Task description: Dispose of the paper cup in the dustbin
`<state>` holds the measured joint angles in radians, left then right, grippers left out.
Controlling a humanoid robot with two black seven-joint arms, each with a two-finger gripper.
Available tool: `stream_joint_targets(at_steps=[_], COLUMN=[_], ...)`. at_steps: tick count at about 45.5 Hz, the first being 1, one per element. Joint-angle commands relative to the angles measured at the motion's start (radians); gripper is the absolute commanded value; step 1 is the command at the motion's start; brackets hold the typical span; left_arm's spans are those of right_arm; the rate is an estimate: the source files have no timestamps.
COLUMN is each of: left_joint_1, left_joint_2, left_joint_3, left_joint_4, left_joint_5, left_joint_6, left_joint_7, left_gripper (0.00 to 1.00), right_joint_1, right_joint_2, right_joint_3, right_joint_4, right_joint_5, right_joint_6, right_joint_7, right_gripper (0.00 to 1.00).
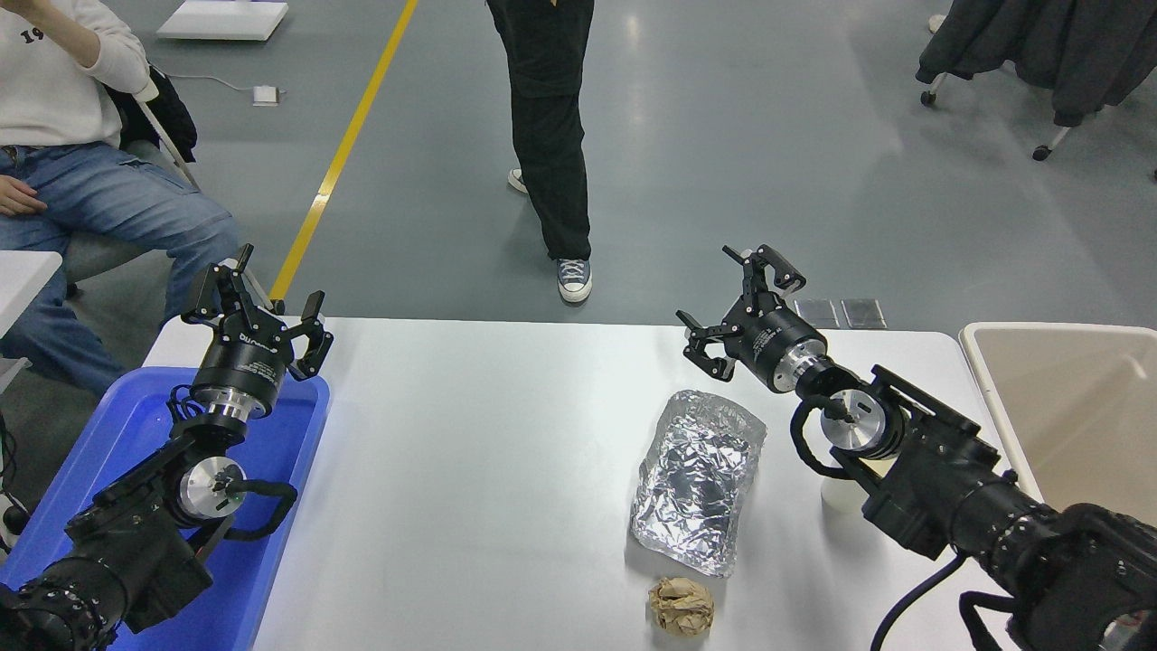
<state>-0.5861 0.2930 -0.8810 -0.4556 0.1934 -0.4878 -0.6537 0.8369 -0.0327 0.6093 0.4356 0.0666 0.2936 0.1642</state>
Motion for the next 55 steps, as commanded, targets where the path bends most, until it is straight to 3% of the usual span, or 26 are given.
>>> stream_joint_targets(at_steps=[1,39,55], left_joint_1=[0.005,-0.004,-0.004], left_joint_2=[-0.003,0.003,0.005], left_joint_3=[0.0,0.014,0.014], left_joint_4=[-0.002,0.0,0.0], left_joint_5=[0.007,0.0,0.0], left_joint_6=[0.0,0.002,0.002], left_joint_7=[0.002,0.006,0.006], left_gripper=[1.0,1.0,1.0], right_joint_1=[-0.002,0.001,-0.005], right_joint_2=[0.005,0.033,-0.09], right_joint_3=[0.001,-0.006,-0.164], right_joint_4=[0.0,0.078,0.175], right_joint_5=[0.001,-0.005,-0.197], right_joint_6=[-0.001,-0.005,0.001], right_joint_7=[0.0,0.0,0.0], right_gripper=[1.0,1.0,1.0])
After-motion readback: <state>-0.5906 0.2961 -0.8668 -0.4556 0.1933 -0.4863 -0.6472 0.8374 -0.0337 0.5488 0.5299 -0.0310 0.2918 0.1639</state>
